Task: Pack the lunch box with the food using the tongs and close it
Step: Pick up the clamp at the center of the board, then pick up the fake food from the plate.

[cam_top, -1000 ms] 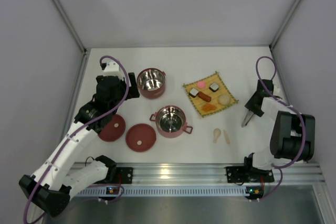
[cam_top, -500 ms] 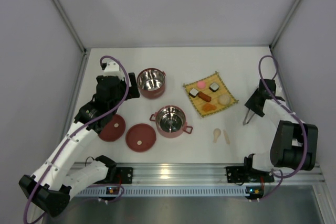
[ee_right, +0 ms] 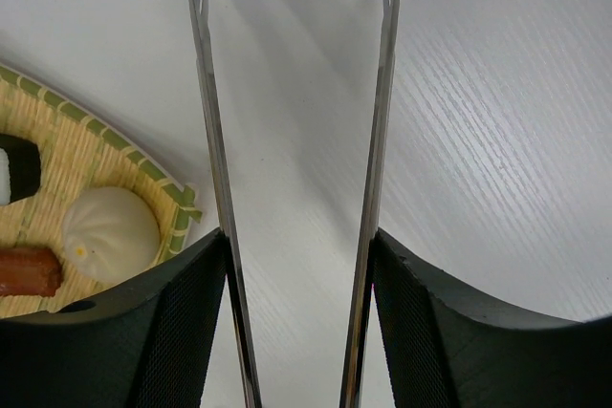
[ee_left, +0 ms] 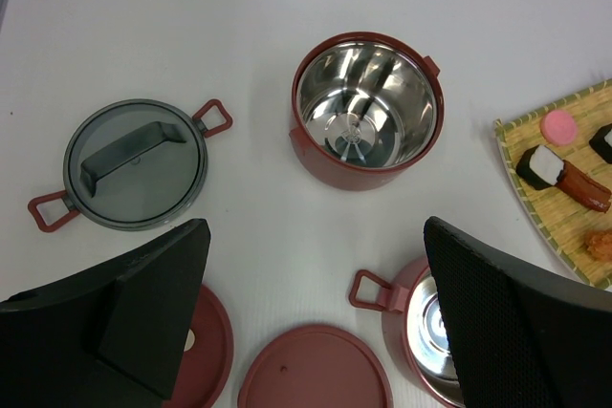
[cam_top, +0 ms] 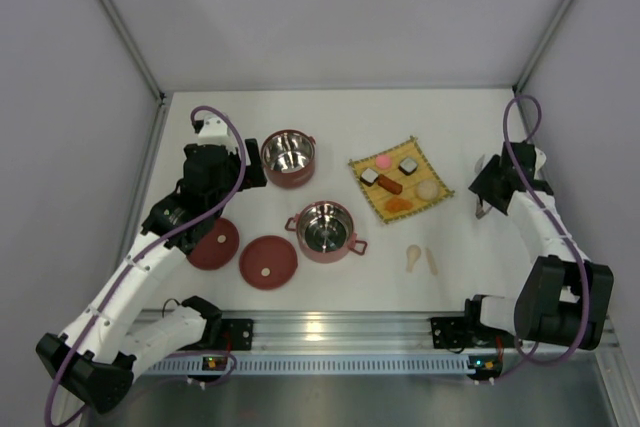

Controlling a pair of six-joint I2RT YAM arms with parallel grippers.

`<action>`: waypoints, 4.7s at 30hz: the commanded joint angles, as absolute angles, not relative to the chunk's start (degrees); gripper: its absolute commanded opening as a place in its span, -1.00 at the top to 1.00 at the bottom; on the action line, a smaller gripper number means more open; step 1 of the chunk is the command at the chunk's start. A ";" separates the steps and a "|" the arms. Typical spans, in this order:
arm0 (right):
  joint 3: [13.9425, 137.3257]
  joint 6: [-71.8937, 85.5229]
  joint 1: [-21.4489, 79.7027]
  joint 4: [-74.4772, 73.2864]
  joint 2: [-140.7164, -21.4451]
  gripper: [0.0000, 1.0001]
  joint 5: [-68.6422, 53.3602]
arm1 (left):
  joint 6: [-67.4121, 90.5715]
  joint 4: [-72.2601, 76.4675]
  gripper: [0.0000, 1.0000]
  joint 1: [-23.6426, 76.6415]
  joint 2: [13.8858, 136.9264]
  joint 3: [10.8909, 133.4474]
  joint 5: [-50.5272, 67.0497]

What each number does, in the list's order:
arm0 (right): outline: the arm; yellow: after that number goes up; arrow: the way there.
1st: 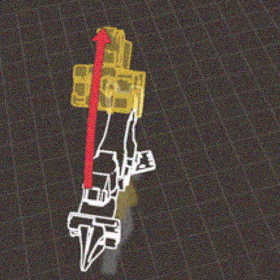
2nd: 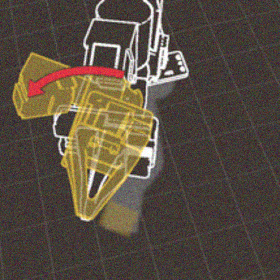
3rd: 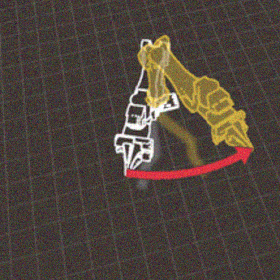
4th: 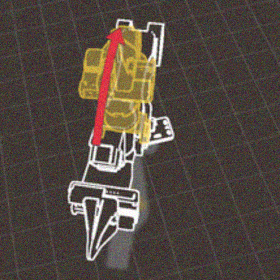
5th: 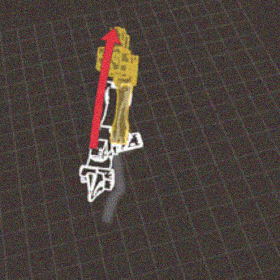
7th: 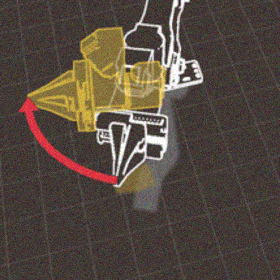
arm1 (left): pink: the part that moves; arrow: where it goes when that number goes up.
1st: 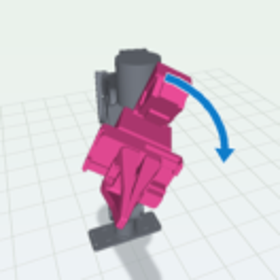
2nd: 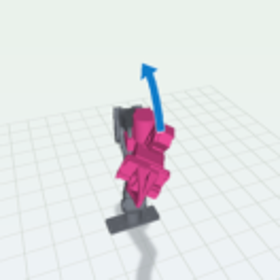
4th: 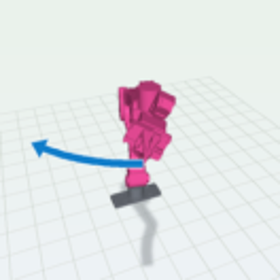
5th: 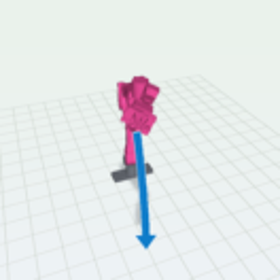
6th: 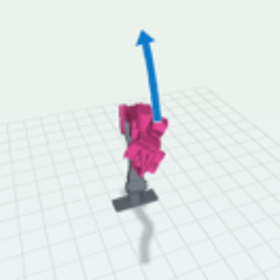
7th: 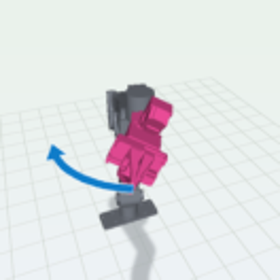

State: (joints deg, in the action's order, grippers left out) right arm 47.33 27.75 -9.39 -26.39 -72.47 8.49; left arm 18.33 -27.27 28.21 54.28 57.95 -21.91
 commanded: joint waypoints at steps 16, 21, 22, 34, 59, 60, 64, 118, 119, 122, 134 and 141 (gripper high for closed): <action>52.38 26.02 -8.88 -30.41 -69.17 -0.36 6.24 | 18.81 -26.28 -0.98 28.21 54.40 59.41 -21.71; 53.44 25.84 -8.88 -31.20 -69.17 -0.31 5.36 | 18.81 -26.28 -0.97 28.13 54.32 59.41 -21.71; 53.61 25.93 -8.88 -31.29 -69.08 -0.31 4.84 | 18.72 -26.37 -0.97 28.12 54.32 59.41 -21.88; 58.88 25.23 -8.35 -34.19 -67.59 0.04 1.15 | 18.72 -26.19 -0.98 28.21 54.40 59.41 -21.80; 59.50 27.07 14.41 -39.02 -64.69 0.11 4.74 | 18.55 -26.37 -0.98 28.21 54.93 59.33 -22.32; 59.50 26.90 15.20 -39.11 -65.21 0.11 5.09 | 18.54 -26.37 -0.97 28.21 54.93 59.33 -22.32; 59.24 26.46 16.96 -38.59 -67.14 0.10 5.54 | 18.46 -26.37 -0.97 28.21 54.93 59.33 -22.50; 67.49 23.12 22.41 -35.51 -82.26 0.07 11.95 | 18.02 -26.46 -0.98 28.21 55.90 59.15 -23.64; 67.67 23.03 22.41 -35.68 -82.79 0.07 11.78 | 17.93 -26.46 -0.97 28.21 55.90 59.15 -23.56; 68.20 22.68 22.50 -35.68 -83.58 0.07 11.25 | 17.93 -26.54 -0.98 28.13 55.81 59.15 -23.64; 68.11 22.24 22.41 -36.04 -83.23 0.19 11.87 | 17.93 -26.46 -0.98 28.21 55.81 59.15 -23.73; 67.85 22.15 22.41 -35.95 -83.58 0.36 11.51 | 17.84 -26.54 -0.97 28.13 55.72 59.15 -23.91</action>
